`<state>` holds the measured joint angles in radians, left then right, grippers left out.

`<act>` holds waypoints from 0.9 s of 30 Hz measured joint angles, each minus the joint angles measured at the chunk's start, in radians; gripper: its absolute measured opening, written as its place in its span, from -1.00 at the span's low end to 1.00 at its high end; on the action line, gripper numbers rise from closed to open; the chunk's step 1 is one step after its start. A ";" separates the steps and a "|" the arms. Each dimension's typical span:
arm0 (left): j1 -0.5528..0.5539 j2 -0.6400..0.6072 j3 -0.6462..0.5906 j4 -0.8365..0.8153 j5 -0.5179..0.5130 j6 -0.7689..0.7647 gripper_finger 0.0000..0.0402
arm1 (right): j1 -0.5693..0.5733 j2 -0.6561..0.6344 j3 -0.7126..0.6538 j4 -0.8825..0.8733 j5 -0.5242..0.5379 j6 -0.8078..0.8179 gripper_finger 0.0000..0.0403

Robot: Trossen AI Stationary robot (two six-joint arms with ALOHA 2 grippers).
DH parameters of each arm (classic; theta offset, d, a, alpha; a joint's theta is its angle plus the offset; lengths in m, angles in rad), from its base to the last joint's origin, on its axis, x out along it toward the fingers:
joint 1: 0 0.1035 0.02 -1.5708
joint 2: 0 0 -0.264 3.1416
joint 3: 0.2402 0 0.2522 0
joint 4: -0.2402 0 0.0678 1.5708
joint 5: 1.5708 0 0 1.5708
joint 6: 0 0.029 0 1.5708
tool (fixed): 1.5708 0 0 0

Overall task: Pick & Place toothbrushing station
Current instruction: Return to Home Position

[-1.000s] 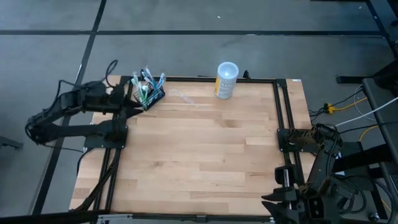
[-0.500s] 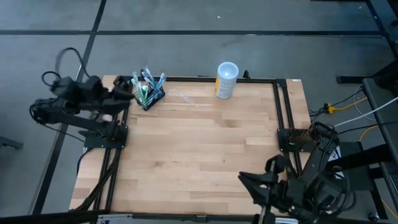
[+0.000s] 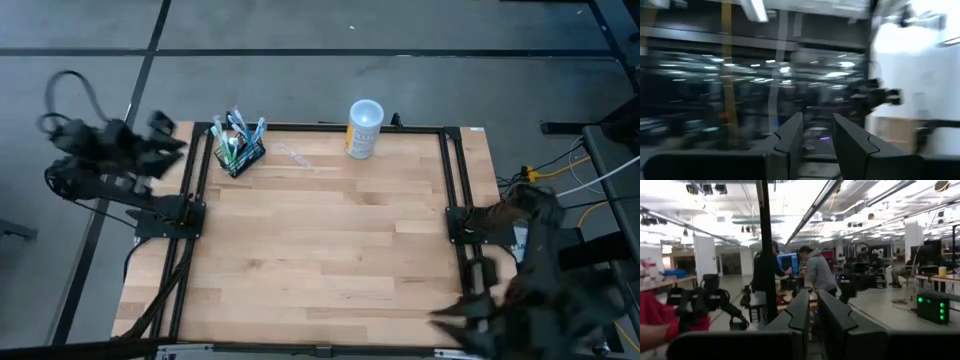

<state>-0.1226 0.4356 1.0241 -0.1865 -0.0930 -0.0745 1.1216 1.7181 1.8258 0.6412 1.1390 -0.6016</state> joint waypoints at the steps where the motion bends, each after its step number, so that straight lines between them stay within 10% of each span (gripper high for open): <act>1: 0.000 -0.022 0.022 -0.061 -0.045 0.018 -0.52 | 0.017 -0.026 0.001 -0.038 0.019 0.000 -0.80; 6: 0.000 -0.093 0.069 -0.180 -0.088 0.027 -0.54 | 0.047 -0.160 -0.032 -0.462 0.035 0.250 -0.80; 12: 0.001 -0.133 0.034 -0.178 -0.045 0.006 -0.54 | -0.102 -0.365 -0.202 -0.913 -0.299 0.737 -0.82; 27: 0.001 -0.281 -0.317 -0.048 0.085 0.112 -0.59 | -0.197 -0.924 -1.070 -0.396 -0.696 0.572 -0.97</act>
<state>-0.1219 0.1546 0.7074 -0.2343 -0.0080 0.0376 0.9248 0.7945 0.7558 0.2454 0.4433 -0.0299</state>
